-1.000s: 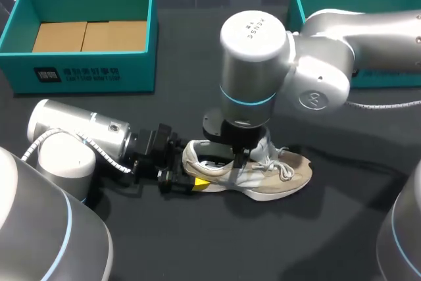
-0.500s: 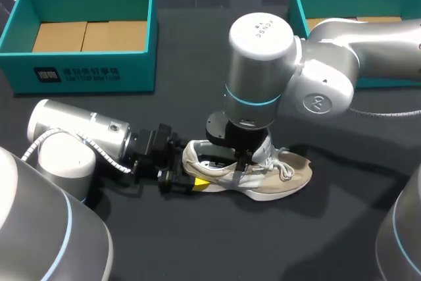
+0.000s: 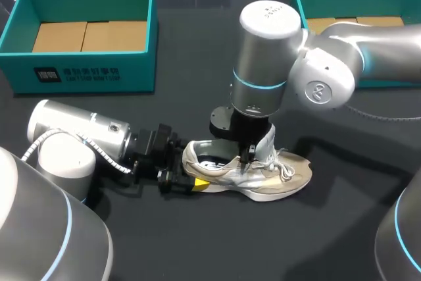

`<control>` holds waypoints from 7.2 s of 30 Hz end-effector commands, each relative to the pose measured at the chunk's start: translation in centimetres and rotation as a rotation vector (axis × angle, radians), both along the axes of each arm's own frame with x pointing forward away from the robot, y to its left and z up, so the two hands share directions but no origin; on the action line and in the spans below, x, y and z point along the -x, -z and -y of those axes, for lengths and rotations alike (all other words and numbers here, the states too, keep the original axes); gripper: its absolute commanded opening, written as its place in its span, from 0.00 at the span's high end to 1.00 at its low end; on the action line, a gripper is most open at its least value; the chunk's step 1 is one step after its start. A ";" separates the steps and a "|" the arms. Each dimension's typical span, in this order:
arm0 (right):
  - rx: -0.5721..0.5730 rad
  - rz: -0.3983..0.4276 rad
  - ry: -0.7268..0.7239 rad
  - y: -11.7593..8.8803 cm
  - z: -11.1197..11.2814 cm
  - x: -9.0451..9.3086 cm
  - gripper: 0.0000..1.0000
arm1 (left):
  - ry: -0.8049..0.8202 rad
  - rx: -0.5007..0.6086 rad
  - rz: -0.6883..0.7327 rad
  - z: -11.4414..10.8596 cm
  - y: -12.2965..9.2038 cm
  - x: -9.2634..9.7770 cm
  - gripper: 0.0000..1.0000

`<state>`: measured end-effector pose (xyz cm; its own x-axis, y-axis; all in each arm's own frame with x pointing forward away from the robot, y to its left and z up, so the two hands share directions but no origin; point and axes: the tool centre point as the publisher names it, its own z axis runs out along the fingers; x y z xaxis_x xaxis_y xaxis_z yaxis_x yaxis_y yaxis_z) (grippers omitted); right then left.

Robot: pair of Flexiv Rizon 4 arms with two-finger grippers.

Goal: Take the shoe out of the shoebox, open the shoe tongue, remove and reinsert the insole, then place the shoe into the shoebox

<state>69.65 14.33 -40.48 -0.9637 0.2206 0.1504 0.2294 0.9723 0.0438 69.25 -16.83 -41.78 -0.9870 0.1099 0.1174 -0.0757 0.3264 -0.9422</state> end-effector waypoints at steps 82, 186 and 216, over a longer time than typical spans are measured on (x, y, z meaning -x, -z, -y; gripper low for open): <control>-0.071 0.189 0.021 0.3 -1.6 -0.9 0.58 | 0.000 0.000 0.000 0.1 0.1 0.0 1.00; -0.475 0.337 -0.427 -5.6 -1.0 -1.5 1.00 | 0.000 0.000 0.000 0.1 0.1 0.0 1.00; -0.520 0.178 -0.410 -6.1 -3.3 -0.5 0.63 | 0.000 0.000 0.000 0.1 0.1 0.0 1.00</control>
